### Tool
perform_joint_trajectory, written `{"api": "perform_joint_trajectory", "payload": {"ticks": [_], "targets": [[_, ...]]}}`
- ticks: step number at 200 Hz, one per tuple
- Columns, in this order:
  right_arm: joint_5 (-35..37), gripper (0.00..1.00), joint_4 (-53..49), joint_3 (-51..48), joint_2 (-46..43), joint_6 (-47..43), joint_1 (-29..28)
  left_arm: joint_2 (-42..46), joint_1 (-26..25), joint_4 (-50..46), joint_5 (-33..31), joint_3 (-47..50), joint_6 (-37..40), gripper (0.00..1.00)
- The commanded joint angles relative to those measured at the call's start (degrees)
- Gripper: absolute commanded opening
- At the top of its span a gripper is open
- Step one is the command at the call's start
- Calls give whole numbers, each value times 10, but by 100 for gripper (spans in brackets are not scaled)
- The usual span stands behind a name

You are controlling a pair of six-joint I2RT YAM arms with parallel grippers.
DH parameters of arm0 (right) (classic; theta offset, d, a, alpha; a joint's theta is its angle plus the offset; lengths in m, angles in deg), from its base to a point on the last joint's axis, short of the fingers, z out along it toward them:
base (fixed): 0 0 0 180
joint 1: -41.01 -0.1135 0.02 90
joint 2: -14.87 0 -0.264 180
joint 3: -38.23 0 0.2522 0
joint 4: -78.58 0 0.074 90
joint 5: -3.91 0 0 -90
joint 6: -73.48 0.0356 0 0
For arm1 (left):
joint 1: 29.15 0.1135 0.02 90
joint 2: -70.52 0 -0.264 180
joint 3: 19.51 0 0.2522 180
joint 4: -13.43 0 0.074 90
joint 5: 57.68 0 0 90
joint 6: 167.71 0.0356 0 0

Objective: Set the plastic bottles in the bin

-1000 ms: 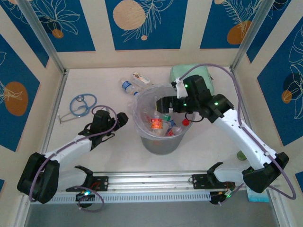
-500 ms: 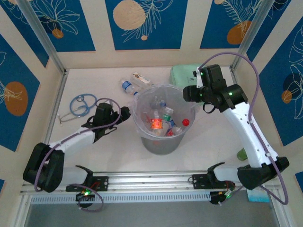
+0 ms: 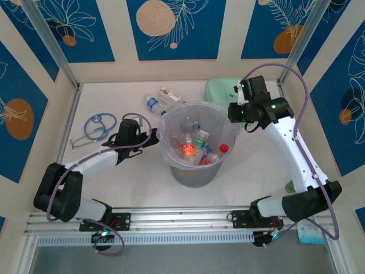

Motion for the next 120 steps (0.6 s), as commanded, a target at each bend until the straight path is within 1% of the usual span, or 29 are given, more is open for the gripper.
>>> {"api": "perform_joint_trajectory", "payload": {"ticks": [1,35,50,72,97,111,120], "targets": [[9,14,-8,2,-12,-23,6,-5,5,-10,17,-22,16,100],[12,7,-4,-1,-45,-70,29,-8,5,-11,25,-36,2,100],[25,3,2,-9,-57,-73,38,-12,5,-2,29,-37,-8,100],[23,0,-6,-14,-57,-56,71,-25,6,-1,26,-49,-14,100],[29,0,-15,-26,-66,-32,88,-49,5,-9,22,-75,9,100],[-8,1,-4,-36,-82,-23,102,-67,5,-22,18,-96,34,100],[-47,6,5,-38,-91,-14,109,-81,4,-28,15,-112,52,100]]}}
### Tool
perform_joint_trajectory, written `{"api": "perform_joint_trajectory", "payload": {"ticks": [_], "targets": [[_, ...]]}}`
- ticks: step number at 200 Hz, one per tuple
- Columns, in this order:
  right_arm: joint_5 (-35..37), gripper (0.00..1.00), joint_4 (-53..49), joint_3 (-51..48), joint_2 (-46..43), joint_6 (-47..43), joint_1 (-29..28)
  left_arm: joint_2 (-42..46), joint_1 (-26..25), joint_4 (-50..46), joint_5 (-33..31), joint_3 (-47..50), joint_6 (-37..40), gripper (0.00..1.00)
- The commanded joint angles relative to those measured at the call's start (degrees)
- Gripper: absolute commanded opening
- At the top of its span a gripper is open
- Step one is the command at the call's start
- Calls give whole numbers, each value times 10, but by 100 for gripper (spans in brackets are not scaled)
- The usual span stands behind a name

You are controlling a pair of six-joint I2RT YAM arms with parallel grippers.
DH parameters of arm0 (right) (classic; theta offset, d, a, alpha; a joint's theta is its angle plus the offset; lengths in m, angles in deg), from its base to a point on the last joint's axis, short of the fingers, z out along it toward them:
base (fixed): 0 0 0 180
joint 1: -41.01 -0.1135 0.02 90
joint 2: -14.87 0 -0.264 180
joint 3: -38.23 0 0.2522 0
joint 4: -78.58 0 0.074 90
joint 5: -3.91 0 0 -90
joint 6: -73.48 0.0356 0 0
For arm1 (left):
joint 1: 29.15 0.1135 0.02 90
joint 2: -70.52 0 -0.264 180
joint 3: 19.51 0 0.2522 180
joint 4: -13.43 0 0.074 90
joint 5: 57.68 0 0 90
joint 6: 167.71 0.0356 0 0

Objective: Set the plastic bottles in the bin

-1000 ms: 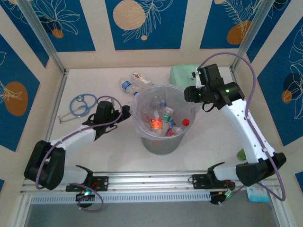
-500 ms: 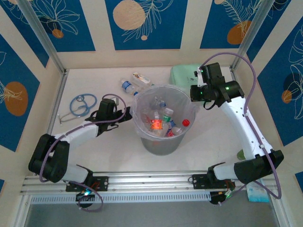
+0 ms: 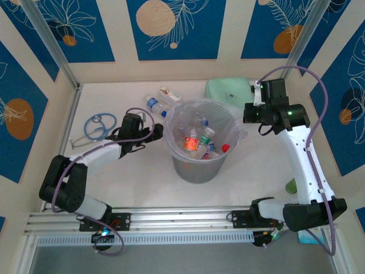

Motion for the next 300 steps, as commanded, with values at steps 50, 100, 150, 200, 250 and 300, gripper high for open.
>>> {"api": "perform_joint_trajectory", "payload": {"ticks": [50,100,150,200,250,300], "targets": [[-146,73,23,11,-55,74,50,-117,5,-68,15,-155,239,100],[-187,79,46,-4,-87,106,92,-213,13,-122,63,-232,364,100],[-220,78,43,-7,-91,117,104,-276,18,-196,160,-289,435,100],[-229,78,47,-15,-87,120,106,-250,18,-208,185,-255,429,87],[-232,78,44,-20,-94,118,110,-236,21,-277,172,-246,433,81],[-242,78,44,-22,-100,124,113,-196,41,-310,144,-199,411,75]]}}
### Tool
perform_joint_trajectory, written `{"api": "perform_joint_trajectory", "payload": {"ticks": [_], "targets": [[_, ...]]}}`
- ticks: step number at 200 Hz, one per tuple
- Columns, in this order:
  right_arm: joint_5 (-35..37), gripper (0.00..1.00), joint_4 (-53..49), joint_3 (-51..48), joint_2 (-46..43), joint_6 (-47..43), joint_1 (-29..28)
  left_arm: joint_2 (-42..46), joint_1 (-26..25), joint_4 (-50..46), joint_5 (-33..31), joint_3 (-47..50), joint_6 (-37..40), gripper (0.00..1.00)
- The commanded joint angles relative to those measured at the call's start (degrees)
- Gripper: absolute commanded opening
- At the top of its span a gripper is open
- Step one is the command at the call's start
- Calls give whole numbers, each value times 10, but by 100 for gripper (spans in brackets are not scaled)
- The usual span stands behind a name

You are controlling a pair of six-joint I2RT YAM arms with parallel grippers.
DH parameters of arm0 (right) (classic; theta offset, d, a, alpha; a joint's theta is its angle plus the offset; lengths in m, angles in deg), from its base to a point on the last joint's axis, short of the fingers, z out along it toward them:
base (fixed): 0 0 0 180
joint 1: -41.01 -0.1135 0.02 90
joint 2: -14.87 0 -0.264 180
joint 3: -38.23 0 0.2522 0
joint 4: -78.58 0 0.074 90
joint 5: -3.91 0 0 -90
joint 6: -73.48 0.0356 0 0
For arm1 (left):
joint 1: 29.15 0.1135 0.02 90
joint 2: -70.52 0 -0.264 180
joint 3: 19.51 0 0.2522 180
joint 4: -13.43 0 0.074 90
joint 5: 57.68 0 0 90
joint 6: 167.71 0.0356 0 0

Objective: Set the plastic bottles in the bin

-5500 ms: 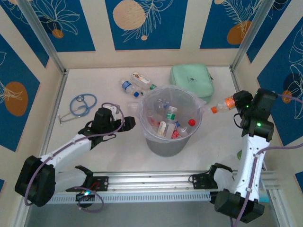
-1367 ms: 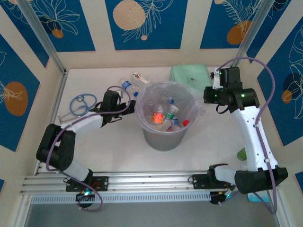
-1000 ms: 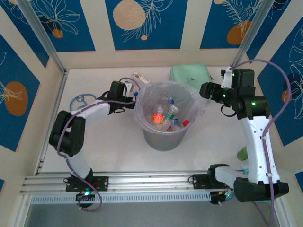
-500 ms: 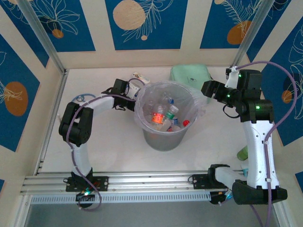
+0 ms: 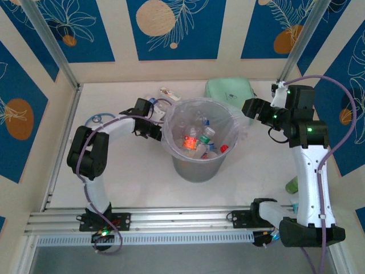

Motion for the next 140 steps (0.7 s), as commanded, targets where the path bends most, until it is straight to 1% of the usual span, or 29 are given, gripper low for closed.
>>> {"api": "perform_joint_trajectory", "payload": {"ticks": [1,43,69,86,96,102,110,122,140], "targets": [[-20,78,1,-1,-13,10,3,25,20,-67,-22,46,-9,75],[-41,78,15,-2,-11,25,3,125,44,-42,-36,144,-76,75],[-62,78,27,-2,-9,37,4,193,55,-47,-82,211,-133,75],[-72,78,37,-8,-8,44,4,251,56,-21,-68,261,-173,74],[-76,78,40,-10,-5,47,5,284,56,-28,-65,275,-180,73],[-81,78,43,-11,-4,48,4,307,56,-40,-74,277,-180,74],[-89,78,46,-11,-1,52,6,333,56,-61,-95,275,-176,75],[-105,78,56,-17,0,59,6,365,56,-83,-124,266,-170,81],[-121,78,74,-28,-1,73,7,387,56,-87,-125,253,-172,89]]}}
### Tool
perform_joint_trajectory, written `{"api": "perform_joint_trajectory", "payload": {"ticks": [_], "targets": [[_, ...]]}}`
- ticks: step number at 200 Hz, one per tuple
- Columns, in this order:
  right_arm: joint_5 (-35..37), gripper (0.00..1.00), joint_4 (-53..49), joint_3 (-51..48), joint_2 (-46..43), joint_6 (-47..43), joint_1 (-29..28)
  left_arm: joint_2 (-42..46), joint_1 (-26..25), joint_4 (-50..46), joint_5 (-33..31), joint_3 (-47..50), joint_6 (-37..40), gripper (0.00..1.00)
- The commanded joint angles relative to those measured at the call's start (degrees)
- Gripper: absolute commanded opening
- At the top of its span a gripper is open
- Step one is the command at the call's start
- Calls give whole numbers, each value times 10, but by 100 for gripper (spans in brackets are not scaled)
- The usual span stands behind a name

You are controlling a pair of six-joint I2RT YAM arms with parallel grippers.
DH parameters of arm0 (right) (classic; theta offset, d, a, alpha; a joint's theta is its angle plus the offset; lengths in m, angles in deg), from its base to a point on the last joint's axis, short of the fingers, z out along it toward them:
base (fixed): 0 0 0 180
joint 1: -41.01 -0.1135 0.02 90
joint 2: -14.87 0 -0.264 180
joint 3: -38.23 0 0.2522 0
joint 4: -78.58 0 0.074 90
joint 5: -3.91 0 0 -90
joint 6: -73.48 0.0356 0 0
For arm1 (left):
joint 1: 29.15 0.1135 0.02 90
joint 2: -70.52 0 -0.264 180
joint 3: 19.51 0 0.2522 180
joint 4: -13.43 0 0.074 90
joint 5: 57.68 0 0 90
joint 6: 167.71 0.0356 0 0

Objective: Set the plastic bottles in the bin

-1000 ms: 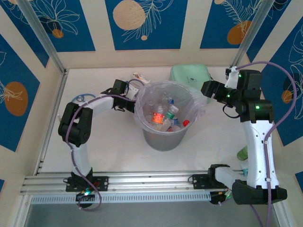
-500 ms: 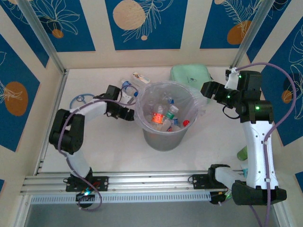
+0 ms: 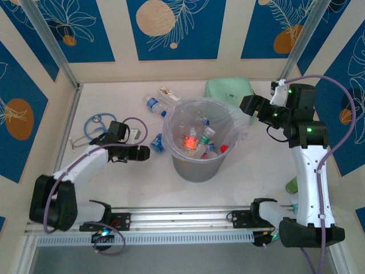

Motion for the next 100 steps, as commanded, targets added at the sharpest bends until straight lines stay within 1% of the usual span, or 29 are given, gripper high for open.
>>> {"api": "perform_joint_trajectory", "payload": {"ticks": [1,21,57,79,100], "targets": [[-45,78,29,-16,1,25,4,33,5,-28,-30,-23,-14,89],[-52,78,38,-24,-1,33,5,12,5,-5,-31,-30,-10,100],[-43,78,14,-16,-8,22,10,-74,0,38,13,-40,-13,100],[-42,78,11,-22,-18,23,16,-97,-22,69,22,-28,-32,100],[-51,78,13,-26,-18,21,18,-105,-30,102,53,-4,-59,100]]}}
